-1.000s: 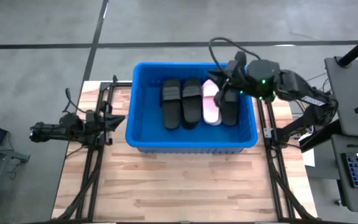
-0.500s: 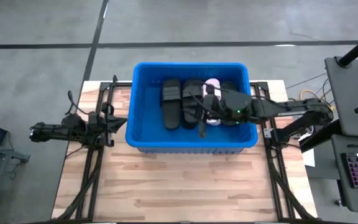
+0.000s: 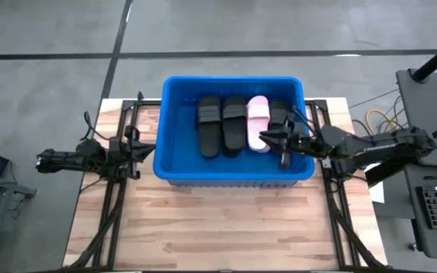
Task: Pick and place slides into bin
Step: Return to Home Position
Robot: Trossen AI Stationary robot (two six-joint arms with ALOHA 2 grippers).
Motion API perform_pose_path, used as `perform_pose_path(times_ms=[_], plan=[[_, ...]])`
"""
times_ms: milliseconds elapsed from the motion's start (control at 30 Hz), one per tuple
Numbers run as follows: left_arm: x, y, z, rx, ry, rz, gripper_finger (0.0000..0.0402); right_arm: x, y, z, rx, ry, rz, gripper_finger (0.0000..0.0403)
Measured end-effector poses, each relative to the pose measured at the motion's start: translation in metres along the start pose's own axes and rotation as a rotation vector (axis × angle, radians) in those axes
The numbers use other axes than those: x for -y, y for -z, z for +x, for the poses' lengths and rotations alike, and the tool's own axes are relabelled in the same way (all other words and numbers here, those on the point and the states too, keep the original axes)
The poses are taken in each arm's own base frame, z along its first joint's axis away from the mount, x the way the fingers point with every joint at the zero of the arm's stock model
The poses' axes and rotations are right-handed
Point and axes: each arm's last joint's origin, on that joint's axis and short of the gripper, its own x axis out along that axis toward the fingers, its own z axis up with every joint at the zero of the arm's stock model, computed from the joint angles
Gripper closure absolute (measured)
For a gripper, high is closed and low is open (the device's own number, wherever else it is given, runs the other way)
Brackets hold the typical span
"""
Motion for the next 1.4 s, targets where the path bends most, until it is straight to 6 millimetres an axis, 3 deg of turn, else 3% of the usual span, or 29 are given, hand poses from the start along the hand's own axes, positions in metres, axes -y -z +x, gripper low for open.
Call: perform_pose_path(times_ms=[133,267,567,767,967,1400], plan=[[-0.001,0.0,0.0,-0.004,-0.04,0.001,0.0401,0.012,0.028,-0.012,0.067,0.008,-0.01,0.0349],[-0.002,0.002,0.0,-0.014,-0.088,0.003,0.0401,0.029,0.048,-0.021,0.018,0.07,-0.013,0.0349],[-0.003,0.005,0.0,-0.022,-0.105,0.005,0.0401,0.044,0.052,-0.07,0.136,0.012,0.023,0.0349],[-0.003,0.005,0.0,-0.019,-0.105,0.003,0.0401,0.048,0.07,-0.092,0.13,-0.024,0.042,0.0362],[-0.003,0.004,0.0,-0.017,-0.105,0.001,0.0401,0.052,0.083,-0.105,0.183,-0.032,0.016,0.0392],[-0.002,0.005,0.0,-0.021,-0.095,-0.002,0.0402,0.055,0.108,-0.114,0.212,-0.081,0.003,0.0394]])
